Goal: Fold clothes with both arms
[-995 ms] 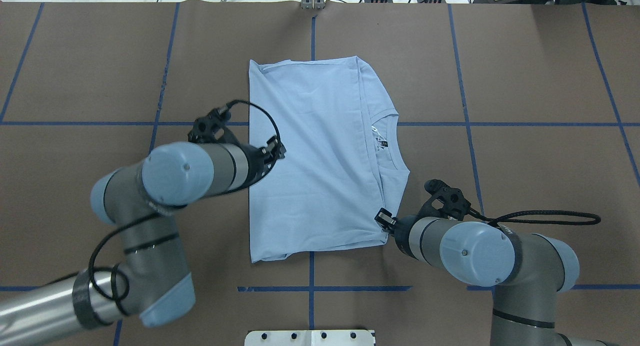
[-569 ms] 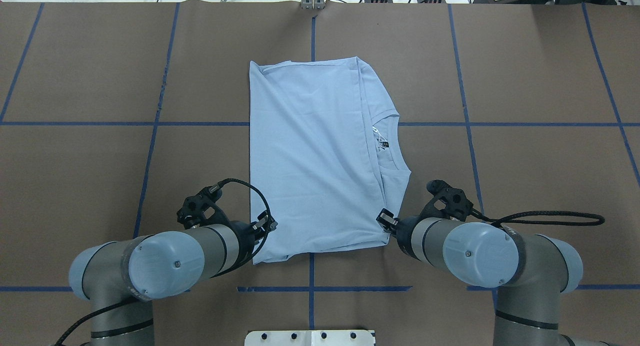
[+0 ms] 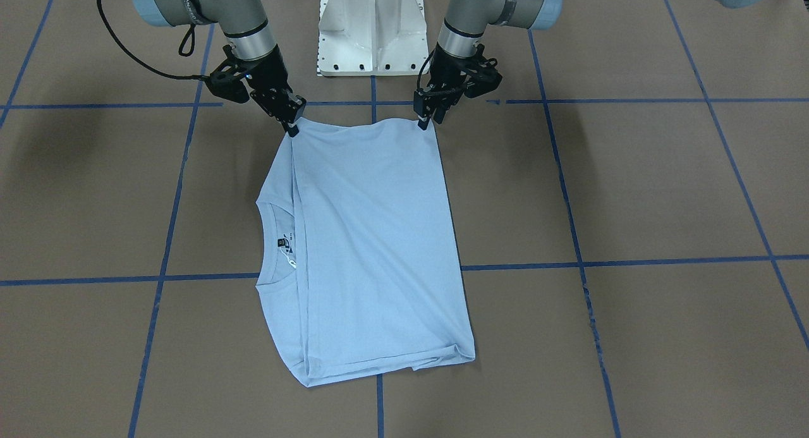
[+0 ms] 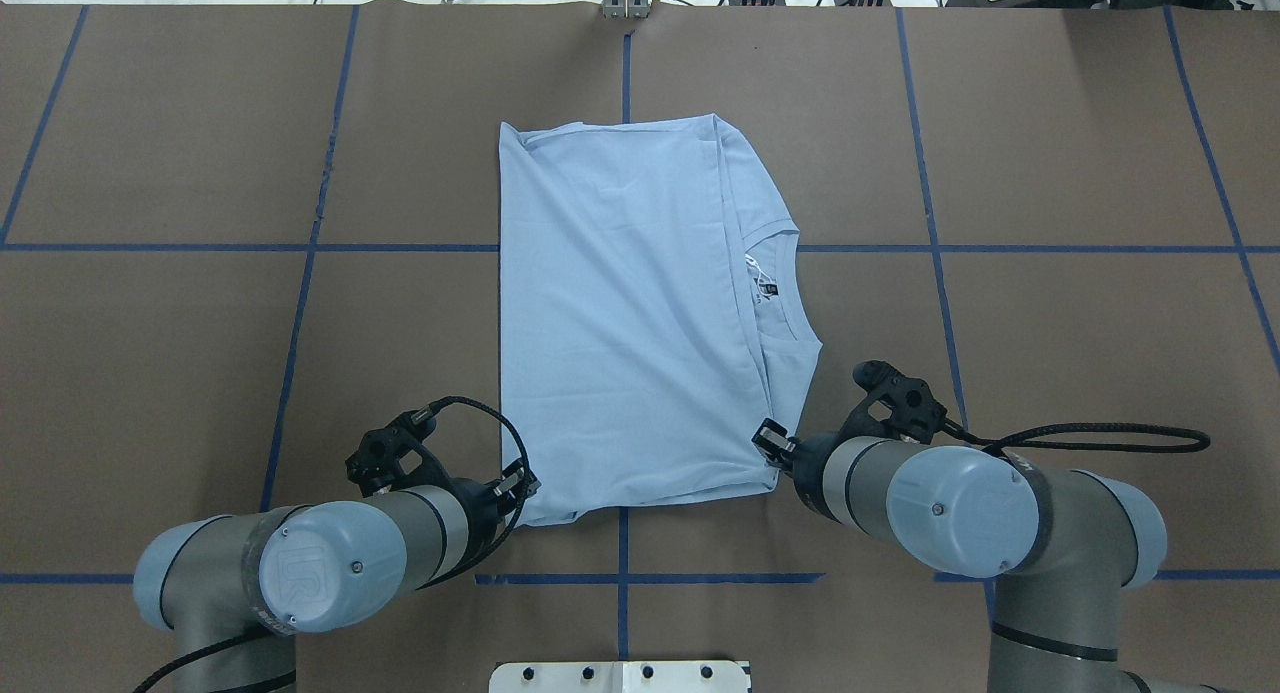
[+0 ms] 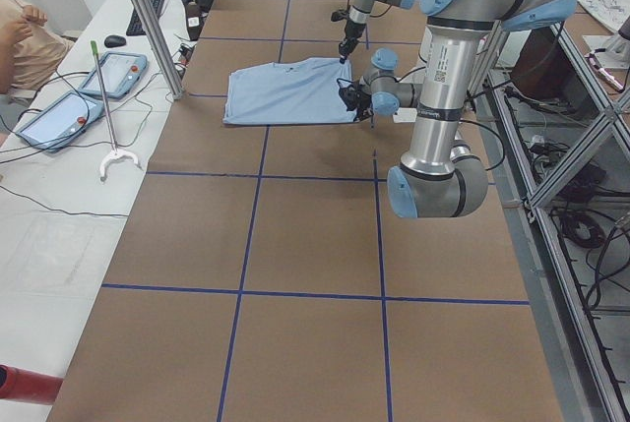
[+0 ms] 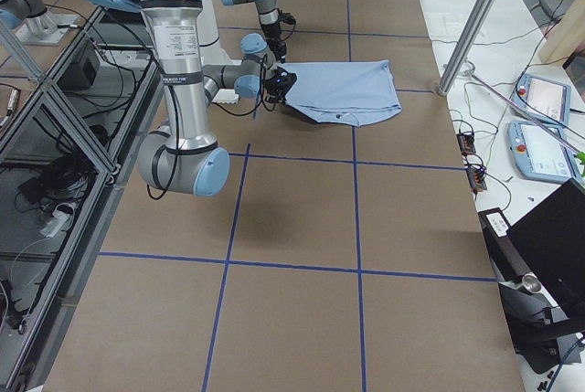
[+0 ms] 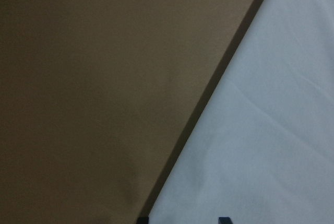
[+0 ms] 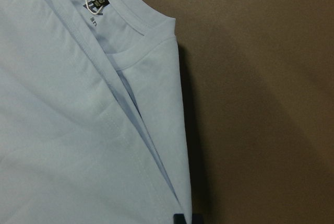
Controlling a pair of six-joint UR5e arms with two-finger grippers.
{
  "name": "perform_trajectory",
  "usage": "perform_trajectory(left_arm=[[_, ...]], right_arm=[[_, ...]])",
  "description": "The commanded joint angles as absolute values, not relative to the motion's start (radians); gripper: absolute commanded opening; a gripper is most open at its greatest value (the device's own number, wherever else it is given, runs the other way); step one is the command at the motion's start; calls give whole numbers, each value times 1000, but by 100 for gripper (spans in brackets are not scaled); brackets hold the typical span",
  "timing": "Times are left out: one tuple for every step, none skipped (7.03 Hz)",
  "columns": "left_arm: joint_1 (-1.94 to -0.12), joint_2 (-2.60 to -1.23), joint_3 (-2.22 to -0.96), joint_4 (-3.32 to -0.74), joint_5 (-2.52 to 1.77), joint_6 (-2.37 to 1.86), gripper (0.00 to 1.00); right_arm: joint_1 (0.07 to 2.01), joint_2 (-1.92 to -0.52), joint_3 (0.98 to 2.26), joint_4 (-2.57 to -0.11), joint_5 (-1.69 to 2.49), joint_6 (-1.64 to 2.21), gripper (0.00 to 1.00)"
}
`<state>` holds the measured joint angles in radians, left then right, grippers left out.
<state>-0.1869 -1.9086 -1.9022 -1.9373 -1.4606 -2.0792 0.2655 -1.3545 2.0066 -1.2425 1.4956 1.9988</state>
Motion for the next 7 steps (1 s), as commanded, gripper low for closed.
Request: perform_trajectory(left_arm=[[-172,-1907,-1904,-1937,-1460,-2080,53],[-167,-1907,-1901,-1936,-1460,-2080,53],[-160,-1904,-1898,-1936,-1460,-2080,52],[-158,-1905,-1896,-1936,-1460,-2080,51],[-158,-1905,-1896,-1936,-1462,-2080,49],[-158,-1913,-1896,-1936,-1462,-2080,41],[-158,-1913,-1885,-1936,-1462,-2080,27]], right_arm=[[265,-1355,2008,-1243,1494,1999,0],[265,-1355,2008,-1243,1494,1999,0],[265,-1355,2008,-1243,1494,2000,0],[265,-1355,2008,-1243,1494,2000,0],[265,-1355,2008,-1243,1494,2000,0],[267,-1356,2009,-1243,1494,2000,0],[267,-1355,2010,-1243,1494,1999,0]])
